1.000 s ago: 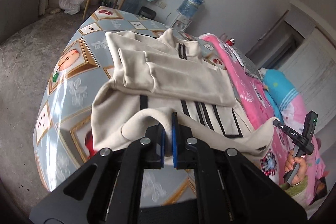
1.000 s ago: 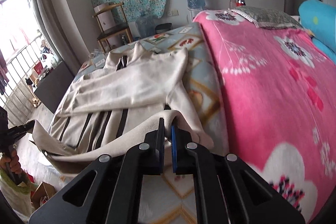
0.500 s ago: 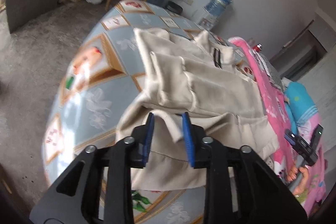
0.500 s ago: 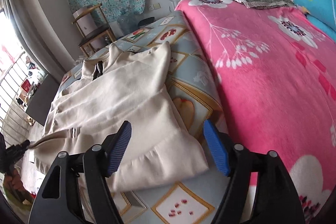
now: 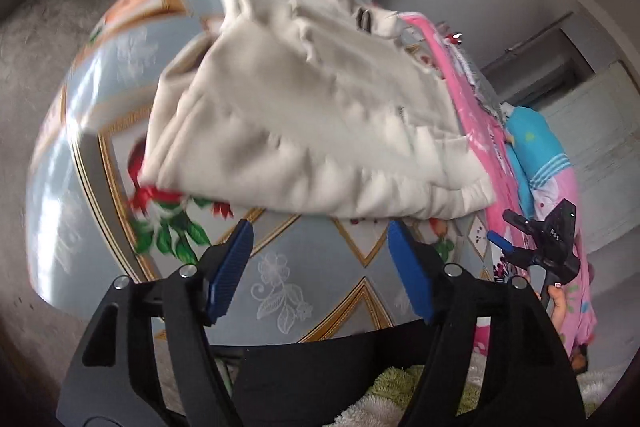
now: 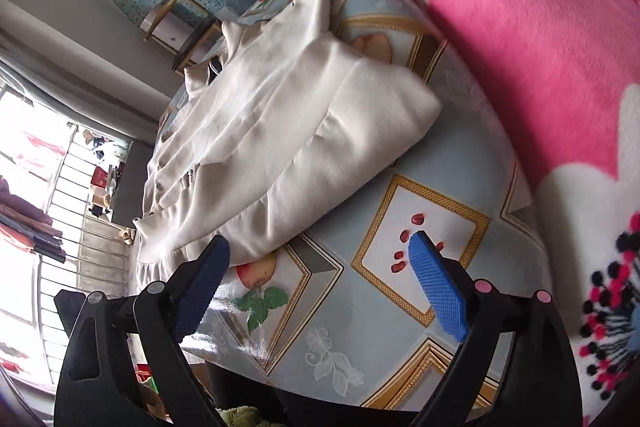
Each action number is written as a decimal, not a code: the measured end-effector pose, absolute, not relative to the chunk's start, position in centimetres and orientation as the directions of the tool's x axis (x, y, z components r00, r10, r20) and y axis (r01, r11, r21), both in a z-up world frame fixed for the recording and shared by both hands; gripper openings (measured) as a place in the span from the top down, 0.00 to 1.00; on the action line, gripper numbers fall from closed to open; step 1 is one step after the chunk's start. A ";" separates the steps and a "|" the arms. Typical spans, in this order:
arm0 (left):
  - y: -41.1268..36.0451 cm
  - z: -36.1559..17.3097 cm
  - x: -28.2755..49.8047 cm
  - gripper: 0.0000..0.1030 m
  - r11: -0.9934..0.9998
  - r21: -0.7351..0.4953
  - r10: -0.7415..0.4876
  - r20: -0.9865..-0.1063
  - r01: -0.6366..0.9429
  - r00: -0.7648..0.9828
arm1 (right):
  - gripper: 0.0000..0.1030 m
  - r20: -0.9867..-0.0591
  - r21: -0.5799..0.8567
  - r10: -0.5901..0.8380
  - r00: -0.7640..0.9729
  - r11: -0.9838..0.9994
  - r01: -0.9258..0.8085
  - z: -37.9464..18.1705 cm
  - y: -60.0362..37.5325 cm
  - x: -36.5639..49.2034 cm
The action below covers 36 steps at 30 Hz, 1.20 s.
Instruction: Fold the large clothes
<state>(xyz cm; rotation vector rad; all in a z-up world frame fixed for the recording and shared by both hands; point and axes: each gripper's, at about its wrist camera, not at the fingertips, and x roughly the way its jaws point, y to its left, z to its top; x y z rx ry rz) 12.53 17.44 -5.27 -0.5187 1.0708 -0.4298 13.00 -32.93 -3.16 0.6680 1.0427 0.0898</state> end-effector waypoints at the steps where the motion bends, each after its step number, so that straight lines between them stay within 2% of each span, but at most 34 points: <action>1: 17.4 -5.8 12.6 0.35 0.808 -0.587 -0.547 -0.722 0.043 0.423 | 0.14 -0.783 0.540 0.367 0.502 0.802 0.254 -3.7 -32.7 13.4; 4: 18.9 -6.7 13.0 0.33 0.765 -0.642 -0.544 -0.689 -0.055 0.478 | 0.14 -0.799 0.521 0.351 0.489 0.811 0.268 -4.1 -32.2 14.0; 11: 21.9 -7.9 14.8 0.31 0.599 -0.774 -0.564 -0.590 -0.206 0.578 | 0.14 -0.743 0.590 0.354 0.568 0.748 0.306 -4.8 -33.3 15.2; 16: 21.3 -7.5 15.3 0.33 0.604 -0.749 -0.487 -0.618 -0.274 0.617 | 0.14 -0.705 0.618 0.305 0.641 0.707 0.343 -5.1 -33.9 16.5; 17: 20.9 -7.3 15.5 0.38 0.630 -0.720 -0.451 -0.644 -0.291 0.618 | 0.14 -0.698 0.620 0.287 0.656 0.702 0.351 -5.1 -33.8 16.9; 18: 20.4 -7.1 15.7 0.50 0.668 -0.679 -0.410 -0.676 -0.303 0.613 | 0.14 -0.694 0.616 0.269 0.668 0.702 0.357 -5.0 -33.6 17.2; 20: 19.3 -6.7 16.3 0.62 0.762 -0.575 -0.319 -0.733 -0.298 0.601 | 0.14 -0.696 0.596 0.228 0.681 0.713 0.370 -4.9 -33.1 17.8; 23: 17.0 -6.0 16.8 0.73 0.893 -0.393 -0.188 -0.769 -0.218 0.611 | 0.33 -0.731 0.470 0.100 0.675 0.791 0.392 -4.4 -31.7 18.5; 25: 15.3 -5.3 16.7 0.81 0.959 -0.244 -0.094 -0.760 -0.148 0.643 | 0.62 -0.745 0.378 0.024 0.667 0.839 0.392 -4.1 -31.1 18.6; 26: 14.3 -4.8 16.4 0.85 0.981 -0.162 -0.047 -0.742 -0.111 0.669 | 0.67 -0.749 0.326 -0.014 0.662 0.862 0.387 -3.8 -30.8 18.6; 28: 13.1 -3.5 15.3 0.89 0.998 -0.045 0.007 -0.689 -0.053 0.725 | 0.85 -0.743 0.256 -0.054 0.667 0.898 0.358 -2.8 -30.1 18.3; 32: 11.8 -0.2 13.3 0.92 0.997 0.073 0.032 -0.595 0.015 0.803 | 0.90 -0.702 0.178 -0.100 0.705 0.934 0.309 0.1 -29.3 16.5; 36: 11.7 2.6 11.5 0.95 0.996 0.080 0.003 -0.550 0.049 0.835 | 0.90 -0.665 0.178 -0.087 0.742 0.946 0.270 2.4 -29.1 14.2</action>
